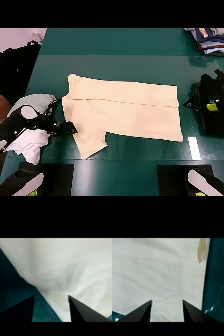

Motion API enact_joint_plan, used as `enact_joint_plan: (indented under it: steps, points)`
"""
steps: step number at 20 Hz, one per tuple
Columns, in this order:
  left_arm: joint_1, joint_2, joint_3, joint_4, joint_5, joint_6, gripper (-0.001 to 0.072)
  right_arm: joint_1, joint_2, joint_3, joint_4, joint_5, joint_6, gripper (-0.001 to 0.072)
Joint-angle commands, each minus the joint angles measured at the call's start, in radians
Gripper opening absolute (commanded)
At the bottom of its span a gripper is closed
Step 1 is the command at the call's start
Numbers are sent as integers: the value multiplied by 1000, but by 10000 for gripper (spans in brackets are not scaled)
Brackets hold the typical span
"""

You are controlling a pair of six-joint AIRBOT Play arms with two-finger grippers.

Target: Fold the shirts.

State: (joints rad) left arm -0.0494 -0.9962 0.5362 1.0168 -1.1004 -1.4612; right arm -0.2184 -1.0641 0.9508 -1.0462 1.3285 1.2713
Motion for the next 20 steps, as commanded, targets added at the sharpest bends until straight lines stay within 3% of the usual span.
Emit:
enact_joint_plan:
  steps: [1, 4, 5, 6, 8, 10, 11, 12, 19, 20]
  points:
    - [0, 5, -37, -37, 97, 3, 487, -1, 2, -2, 2, 19, -2, 456]
    - [0, 5, -45, -38, 116, 2, 485, -24, 1, -4, -47, 64, -2, 456]
    - [0, 5, -45, -40, 120, 2, 305, -39, 1, -4, -73, 81, -1, 455]
    - [0, 5, -43, -50, 123, 4, 40, -61, 1, -4, -112, 101, 0, 455]
    - [0, 5, -43, -90, 122, 6, 38, -107, 1, -10, -181, 149, 2, 455]
    - [0, 5, -43, -131, 117, 63, 31, -167, 1, -68, -183, 174, 2, 469]
    - [0, 5, -43, -140, 113, 79, 30, -196, 0, -121, -182, 179, 2, 560]
    - [0, 5, -43, -138, 113, 82, 30, -217, 0, -178, -178, 170, 2, 578]
    - [0, 5, -43, -138, 114, 108, 30, -164, 1, -430, -130, 38, 2, 547]
    - [0, 5, -43, -138, 113, 107, 30, -153, 1, -433, -111, 21, 2, 511]
